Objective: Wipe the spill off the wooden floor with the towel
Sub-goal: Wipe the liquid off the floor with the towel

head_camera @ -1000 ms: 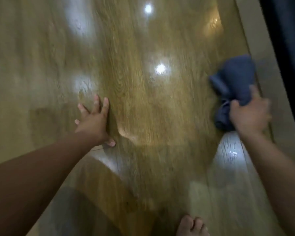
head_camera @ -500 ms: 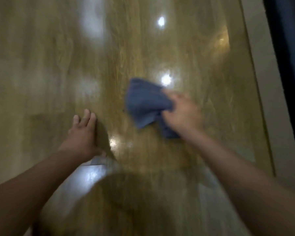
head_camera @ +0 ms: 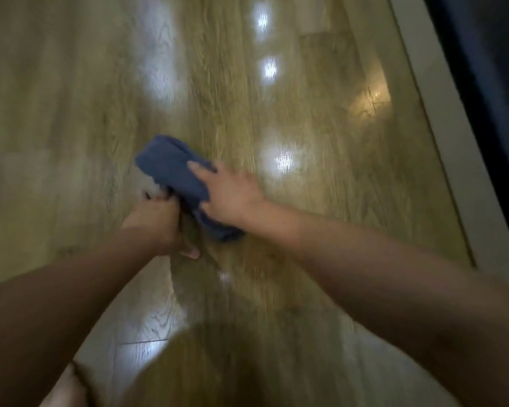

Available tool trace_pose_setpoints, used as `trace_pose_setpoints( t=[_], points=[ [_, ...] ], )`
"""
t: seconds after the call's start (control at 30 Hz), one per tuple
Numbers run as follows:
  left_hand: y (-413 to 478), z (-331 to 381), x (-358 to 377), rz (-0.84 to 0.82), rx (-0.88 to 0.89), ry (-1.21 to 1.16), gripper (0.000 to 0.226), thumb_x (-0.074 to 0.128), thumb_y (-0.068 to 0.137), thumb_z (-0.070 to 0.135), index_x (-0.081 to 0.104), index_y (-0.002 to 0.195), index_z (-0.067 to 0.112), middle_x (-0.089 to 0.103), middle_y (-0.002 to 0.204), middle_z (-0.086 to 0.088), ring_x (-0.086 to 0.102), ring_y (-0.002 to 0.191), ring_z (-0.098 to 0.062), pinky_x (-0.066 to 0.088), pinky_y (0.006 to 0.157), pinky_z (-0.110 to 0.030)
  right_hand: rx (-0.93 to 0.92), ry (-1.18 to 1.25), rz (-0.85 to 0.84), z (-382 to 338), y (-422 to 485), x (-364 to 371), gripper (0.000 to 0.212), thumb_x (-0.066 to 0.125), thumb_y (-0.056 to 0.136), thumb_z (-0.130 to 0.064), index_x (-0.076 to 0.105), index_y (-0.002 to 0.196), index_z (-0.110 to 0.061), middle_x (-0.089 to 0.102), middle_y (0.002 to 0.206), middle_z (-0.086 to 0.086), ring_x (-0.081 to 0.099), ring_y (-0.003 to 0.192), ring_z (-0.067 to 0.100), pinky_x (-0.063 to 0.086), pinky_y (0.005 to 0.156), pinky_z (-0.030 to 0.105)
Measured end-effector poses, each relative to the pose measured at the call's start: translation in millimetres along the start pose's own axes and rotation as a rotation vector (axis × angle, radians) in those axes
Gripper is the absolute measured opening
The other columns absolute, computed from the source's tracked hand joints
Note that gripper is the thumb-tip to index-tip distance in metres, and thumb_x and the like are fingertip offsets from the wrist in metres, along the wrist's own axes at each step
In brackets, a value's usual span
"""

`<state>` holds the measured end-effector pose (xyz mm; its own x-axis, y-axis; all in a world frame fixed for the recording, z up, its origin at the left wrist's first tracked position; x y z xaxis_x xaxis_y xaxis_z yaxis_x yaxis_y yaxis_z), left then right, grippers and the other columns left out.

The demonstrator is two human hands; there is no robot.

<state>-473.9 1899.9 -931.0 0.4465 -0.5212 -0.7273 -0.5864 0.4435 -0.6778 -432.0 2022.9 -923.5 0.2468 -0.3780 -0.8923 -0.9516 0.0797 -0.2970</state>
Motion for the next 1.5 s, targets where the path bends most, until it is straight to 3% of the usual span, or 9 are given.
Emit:
trace_pose_setpoints(
  t=[0.13,0.27,0.47,0.63,0.77,0.93,1.07,1.27,1.5],
  points=[
    [26,-31,-43,0.06,0.007,-0.039,0.131,0.081,0.037,0.078,0.037,0.147,0.022,0.03,0.158,0.001,0.043,0.137,-0.027,0.045,0.104,-0.044,0.62,-0.005,0.26,207,-57,-43,0.07,0.06,0.091,-0.039,0.028,0.153,-0.032,0.045,0.145,0.015,0.053,0.123,0.041,0.044,0.1,0.048],
    [76,-46,-50,0.041,0.006,-0.014,0.165,0.086,0.037,0.072,-0.015,0.155,0.015,-0.02,0.163,-0.004,0.012,0.15,-0.038,0.013,0.121,-0.055,1.234,0.013,0.408,307,-117,-73,0.062,0.06,0.09,-0.039,0.039,0.14,-0.007,0.047,0.136,0.029,0.048,0.125,0.051,0.042,0.099,0.056],
    [85,-50,-47,-0.009,0.047,-0.064,0.171,0.087,0.034,0.071,-0.023,0.152,0.012,-0.028,0.161,-0.006,0.005,0.15,-0.042,0.002,0.116,-0.068,0.804,-0.042,0.258,160,-4,-53,0.072,0.055,0.091,-0.044,0.027,0.149,-0.012,0.042,0.145,0.019,0.051,0.125,0.041,0.045,0.097,0.045],
    [83,-60,-43,-0.039,0.009,-0.172,0.154,0.077,0.023,0.084,0.024,0.152,0.019,0.028,0.156,-0.008,0.018,0.144,-0.05,0.022,0.112,-0.07,-0.043,-0.143,-0.123,14,78,-33,0.079,0.055,0.091,-0.046,0.015,0.157,-0.027,0.039,0.148,0.011,0.056,0.117,0.039,0.047,0.092,0.043],
    [74,-50,-50,-0.082,0.001,-0.273,0.157,0.092,0.053,0.049,-0.028,0.15,0.018,-0.042,0.153,0.007,-0.02,0.141,-0.055,0.013,0.114,-0.069,0.589,-0.027,0.19,203,35,-78,0.064,0.059,0.086,-0.044,0.044,0.145,-0.022,0.056,0.135,0.016,0.06,0.115,0.036,0.05,0.096,0.043],
    [83,-47,-52,-0.148,0.009,-0.289,0.158,0.091,0.056,0.046,-0.036,0.143,0.012,-0.055,0.143,0.004,-0.025,0.136,-0.06,0.014,0.112,-0.072,1.347,0.046,0.375,320,-4,-107,0.066,0.048,0.081,-0.057,0.044,0.123,-0.006,0.053,0.128,0.029,0.054,0.118,0.048,0.045,0.094,0.051],
    [80,-43,-60,-0.158,0.019,-0.278,0.15,0.09,0.063,0.04,-0.033,0.144,0.013,-0.049,0.148,0.003,-0.02,0.137,-0.062,0.018,0.11,-0.071,0.982,0.04,0.356,177,80,-93,0.06,0.059,0.088,-0.046,0.04,0.137,-0.017,0.047,0.139,0.018,0.054,0.119,0.042,0.047,0.093,0.047],
    [123,-76,-131,0.112,0.108,-0.057,0.079,0.08,0.068,0.053,0.046,0.132,0.02,0.044,0.136,-0.008,0.052,0.121,-0.038,0.049,0.096,-0.05,0.268,0.039,0.045,43,152,-56,0.073,0.057,0.089,-0.043,0.026,0.154,-0.035,0.044,0.14,0.01,0.057,0.116,0.036,0.048,0.092,0.042],
    [198,-71,-145,-0.083,0.037,-0.199,0.161,0.094,0.047,0.05,-0.028,0.15,0.028,-0.037,0.156,-0.002,-0.019,0.136,-0.064,0.02,0.106,-0.077,1.178,0.106,0.403,328,18,-137,0.066,0.05,0.078,-0.048,0.052,0.133,-0.011,0.057,0.126,0.025,0.057,0.113,0.044,0.047,0.093,0.049]
  ],
)
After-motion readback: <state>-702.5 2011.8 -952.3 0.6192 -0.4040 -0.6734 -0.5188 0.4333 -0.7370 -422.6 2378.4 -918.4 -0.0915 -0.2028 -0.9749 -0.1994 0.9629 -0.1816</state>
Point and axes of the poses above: each hand's wrist, its own y-axis towards the middle knuckle, its own x-axis out of the palm, z = x × y, the point moved 5 cm from there along y, towards the middle knuckle
